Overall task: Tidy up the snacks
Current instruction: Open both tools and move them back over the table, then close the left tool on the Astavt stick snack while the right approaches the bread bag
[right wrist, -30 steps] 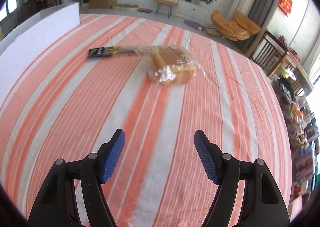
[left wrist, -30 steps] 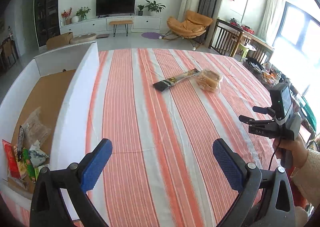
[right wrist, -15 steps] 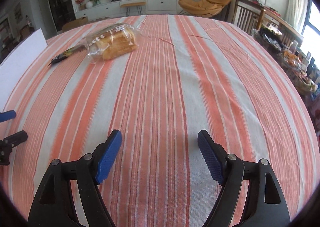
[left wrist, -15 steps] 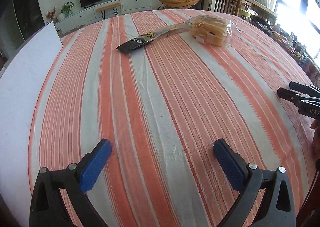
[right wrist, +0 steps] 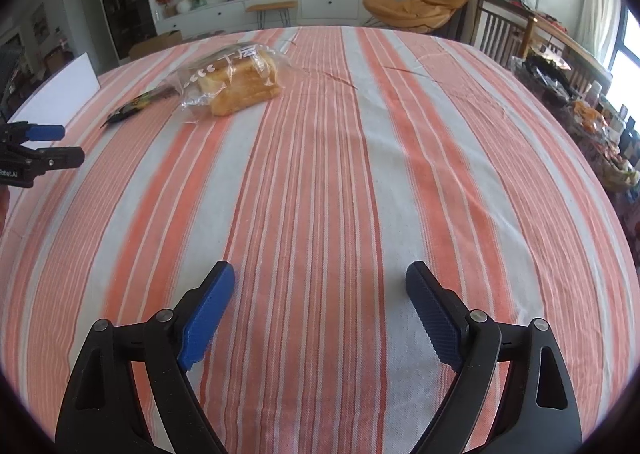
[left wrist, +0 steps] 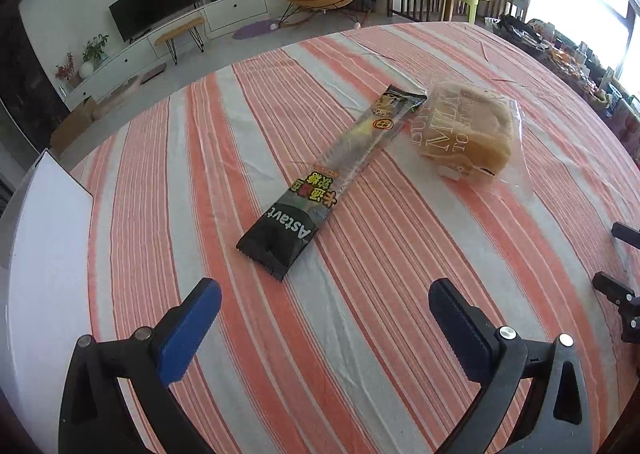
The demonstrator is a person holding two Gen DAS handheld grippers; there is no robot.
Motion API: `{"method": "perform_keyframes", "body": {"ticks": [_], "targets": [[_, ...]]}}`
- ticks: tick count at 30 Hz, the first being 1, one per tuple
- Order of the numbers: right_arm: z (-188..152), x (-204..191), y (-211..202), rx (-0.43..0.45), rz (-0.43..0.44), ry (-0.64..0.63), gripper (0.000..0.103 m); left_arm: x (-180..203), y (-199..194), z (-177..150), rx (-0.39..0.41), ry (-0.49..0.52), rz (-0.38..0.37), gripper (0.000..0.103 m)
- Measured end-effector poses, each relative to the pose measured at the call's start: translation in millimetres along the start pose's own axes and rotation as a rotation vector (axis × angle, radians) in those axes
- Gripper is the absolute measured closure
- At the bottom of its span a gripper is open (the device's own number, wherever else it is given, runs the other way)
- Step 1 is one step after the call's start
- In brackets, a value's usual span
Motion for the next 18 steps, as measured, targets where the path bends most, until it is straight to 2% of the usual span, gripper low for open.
{"method": "perform_keyframes", "body": {"ticks": [3,6,7,8,9,10,11,12,13,15,18], "targets": [[-0.1,-1.3,1.1,-0.002,0.003,-0.004,0.011,-3.5,26.6,29.4,-0.007,0.027,0.014,0.001],[-0.3,-2.0,1.3,-0.002,0.004,-0.005,0.01,-8.5,53.4,44.0,-0.031,-0.009,0.006,0.002],[-0.4,-2.1,1.3,-0.002,0.003,-0.005,0.01,-10.2,60.6,44.4,-0.042,-0.028,-0.005,0.009],[-0.4,-2.2,1.3,-0.002,0.003,-0.005,0.01,-11.8,64.1,43.5,-0.04,-0.057,-0.036,0.011],[-0.4,-2.3,1.3,-0.002,0.003,-0.005,0.01,-14.8,63.3,42.5,-0.022,-0.097,-0.064,0.027],[-0.5,-2.4,1.3,-0.002,0.003,-0.005,0.01,-18.6,59.4,41.8,0.005,-0.129,-0.058,0.046],[-0.2,-2.4,1.5,-0.002,0.004,-0.006,0.01,-21.4,55.1,39.5,0.018,-0.15,-0.052,0.055],[0.0,-2.5,1.7,-0.002,0.005,-0.006,0.01,-24.4,52.3,35.9,0.021,-0.171,-0.05,0.07],[-0.1,-3.0,2.0,-0.003,0.006,-0.007,0.01,-27.1,47.4,30.5,0.026,-0.197,-0.052,0.075],[0.0,-3.4,2.2,-0.003,0.006,-0.008,0.01,-34.7,34.2,13.7,0.03,-0.261,-0.019,0.077],[-0.2,-3.7,2.1,-0.003,0.007,-0.008,0.01,-44.0,6.6,-29.2,0.013,-0.38,0.022,0.077]]}}
Point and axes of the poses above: each gripper's, at about its wrist camera, not at the fingertips, and y roughly the way its jaws point, x to its right, z to its top, the point moved 5 cm from there along y, roughly the way its jaws point, and after that the axes turned 3 degrees about x, right-handed, at the moved point
